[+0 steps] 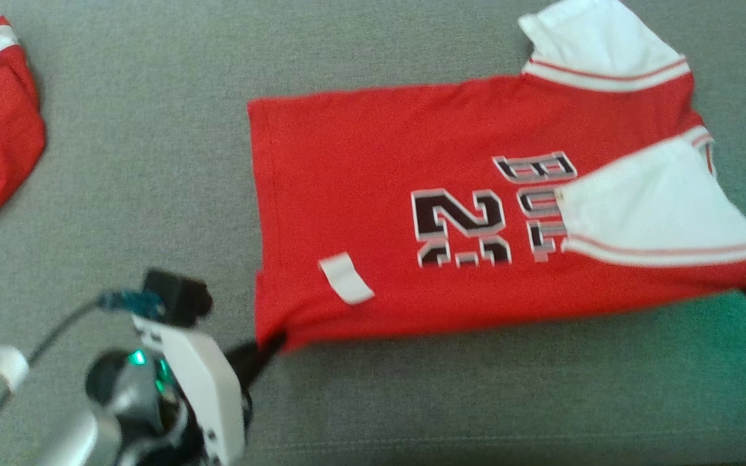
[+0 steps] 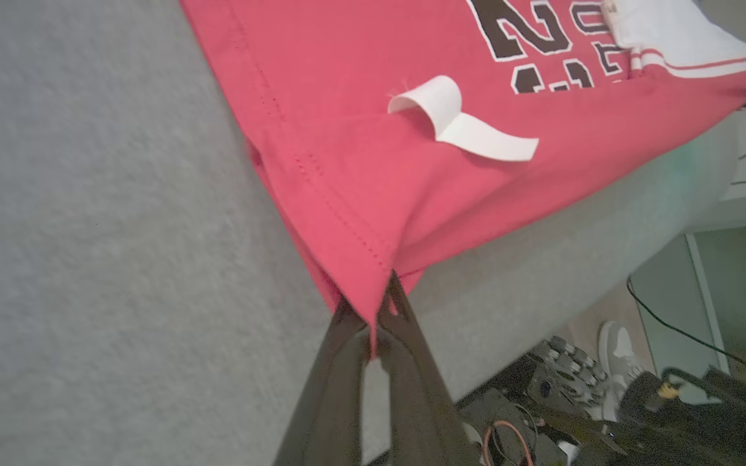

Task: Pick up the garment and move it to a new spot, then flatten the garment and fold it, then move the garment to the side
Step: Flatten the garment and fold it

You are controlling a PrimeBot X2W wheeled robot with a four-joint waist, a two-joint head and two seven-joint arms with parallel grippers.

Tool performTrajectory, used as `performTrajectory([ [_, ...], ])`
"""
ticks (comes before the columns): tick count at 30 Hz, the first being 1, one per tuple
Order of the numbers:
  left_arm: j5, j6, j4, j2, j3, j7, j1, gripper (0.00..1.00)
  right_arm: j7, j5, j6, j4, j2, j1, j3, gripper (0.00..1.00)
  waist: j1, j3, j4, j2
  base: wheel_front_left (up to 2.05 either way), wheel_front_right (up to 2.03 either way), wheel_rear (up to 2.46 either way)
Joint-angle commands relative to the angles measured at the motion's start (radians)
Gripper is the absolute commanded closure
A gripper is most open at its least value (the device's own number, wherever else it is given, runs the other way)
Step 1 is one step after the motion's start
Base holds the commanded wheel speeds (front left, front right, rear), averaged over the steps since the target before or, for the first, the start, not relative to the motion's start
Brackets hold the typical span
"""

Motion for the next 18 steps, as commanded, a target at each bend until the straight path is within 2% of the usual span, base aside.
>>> performTrajectory([
  [1, 0.0, 0.01, -0.046, 0.03, 0.034, -0.006, 0.001, 1.0, 0.008, 0.01, -0.001, -0.041, -0.056, 0.035, -0.017, 1.0, 0.0, 0.002, 0.001, -0.0001, 0.0, 0.0, 0.0],
  [8, 0.019, 0.024, -0.066, -0.008, -0.029, -0.05, 0.108, 1.0, -0.01, 0.001, -0.001, -0.077, -0.09, 0.204, -0.015, 1.0, 0.0, 0.015, 0.005, -0.0001, 0.0, 0.0, 0.0],
  [9, 0.021, 0.026, -0.062, -0.012, -0.031, -0.056, 0.109, 1.0, -0.017, -0.008, -0.001, -0.077, -0.094, 0.209, -0.009, 0.93, 0.0, 0.015, 0.004, -0.0001, 0.0, 0.0, 0.0],
  [10, 0.023, 0.026, -0.057, -0.013, -0.032, -0.058, 0.109, 0.93, -0.027, -0.018, -0.001, -0.079, -0.099, 0.211, -0.003, 0.55, 0.0, 0.013, 0.003, -0.0001, 0.0, 0.0, 0.0],
  [11, 0.028, 0.03, -0.053, -0.013, -0.03, -0.063, 0.108, 0.65, -0.035, -0.027, -0.001, -0.081, -0.107, 0.212, 0.006, 0.11, 0.0, 0.012, 0.003, -0.0001, 0.0, 0.0, 0.0],
  [12, 0.031, 0.033, -0.051, -0.013, -0.026, -0.068, 0.105, 0.14, -0.042, -0.034, -0.001, -0.082, -0.117, 0.213, 0.015, 0.0, 0.0, 0.01, 0.002, -0.0001, 0.0, 0.0, 0.0],
  [13, 0.032, 0.033, -0.048, -0.012, -0.023, -0.07, 0.103, 0.0, -0.049, -0.04, -0.001, -0.081, -0.126, 0.212, 0.019, 0.0, 0.0, 0.006, 0.001, -0.0001, 0.0, 0.0, 0.0],
  [18, 0.031, 0.042, -0.061, 0.017, 0.007, -0.069, 0.103, 0.0, -0.071, -0.02, -0.001, -0.088, -0.161, 0.188, -0.008, 0.0, 0.0, -0.001, -0.003, -0.0001, 0.0, 0.0, 0.0],
])
